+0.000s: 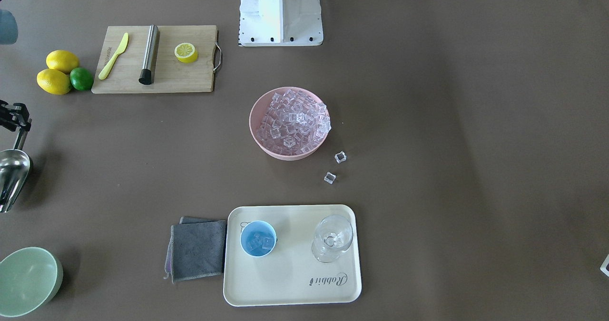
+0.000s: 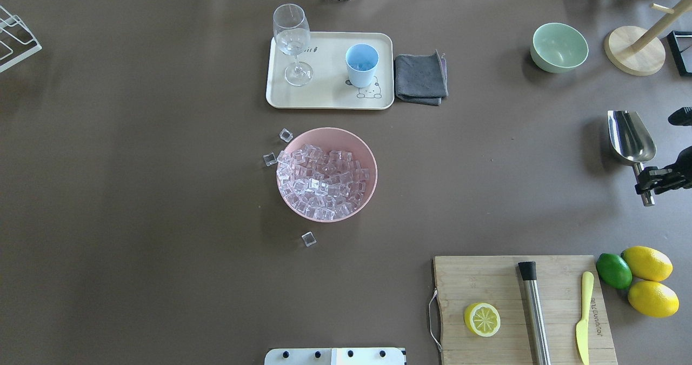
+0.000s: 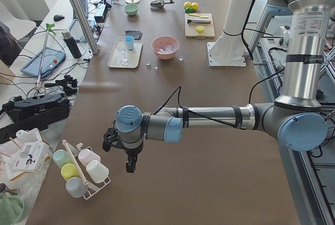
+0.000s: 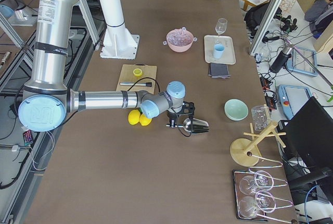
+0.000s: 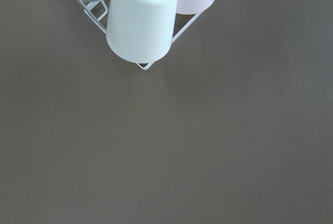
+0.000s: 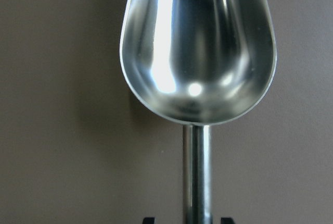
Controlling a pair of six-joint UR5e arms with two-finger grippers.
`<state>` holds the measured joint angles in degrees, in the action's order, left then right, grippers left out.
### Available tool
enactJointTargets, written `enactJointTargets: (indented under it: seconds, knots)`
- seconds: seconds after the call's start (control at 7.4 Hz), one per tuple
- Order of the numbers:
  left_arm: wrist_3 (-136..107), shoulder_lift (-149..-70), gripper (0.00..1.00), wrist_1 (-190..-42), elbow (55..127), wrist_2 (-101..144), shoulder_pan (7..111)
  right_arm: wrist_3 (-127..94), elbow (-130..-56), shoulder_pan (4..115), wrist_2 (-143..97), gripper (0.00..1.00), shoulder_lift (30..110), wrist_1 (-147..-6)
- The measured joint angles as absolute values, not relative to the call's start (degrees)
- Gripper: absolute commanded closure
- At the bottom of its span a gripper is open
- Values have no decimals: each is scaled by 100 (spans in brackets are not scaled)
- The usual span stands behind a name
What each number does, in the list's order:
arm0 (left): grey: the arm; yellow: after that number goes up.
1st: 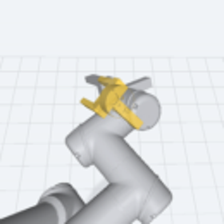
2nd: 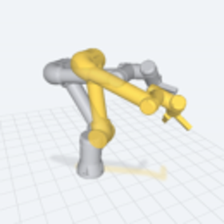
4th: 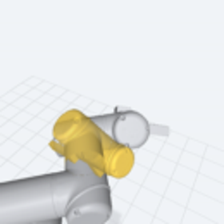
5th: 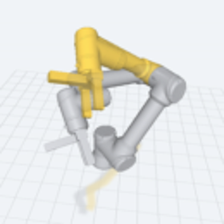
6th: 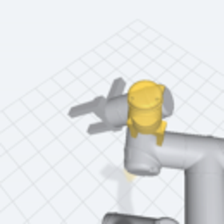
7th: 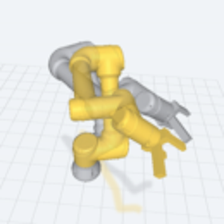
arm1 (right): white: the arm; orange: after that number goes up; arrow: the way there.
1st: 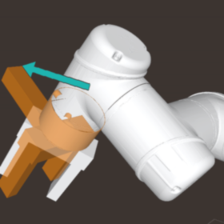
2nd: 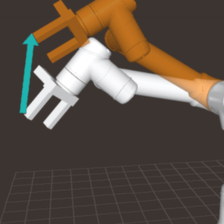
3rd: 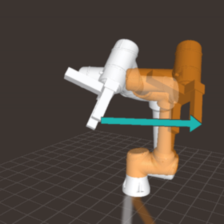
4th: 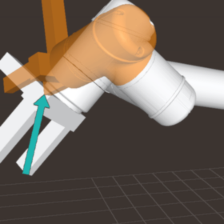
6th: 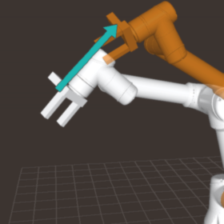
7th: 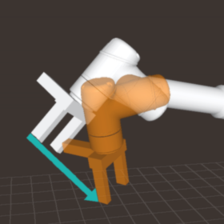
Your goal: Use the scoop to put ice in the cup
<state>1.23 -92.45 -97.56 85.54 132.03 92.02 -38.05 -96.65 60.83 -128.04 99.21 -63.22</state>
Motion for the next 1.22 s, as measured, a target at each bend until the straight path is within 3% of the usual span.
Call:
enactJointTargets:
  seconds: [0.54,0.81,1.22]
  knots:
    - [123,-9269,1,-9755,8546,13201,9196,-3109,-10262,6464,-13199,0,9994,-7072]
    - [123,-9274,1,-9756,8543,13201,9194,-2071,-10883,7311,-13444,0,9954,-8466]
    - [128,-9284,1,-9756,8513,13201,9193,-168,-10924,8686,-13604,0,9995,-9450]
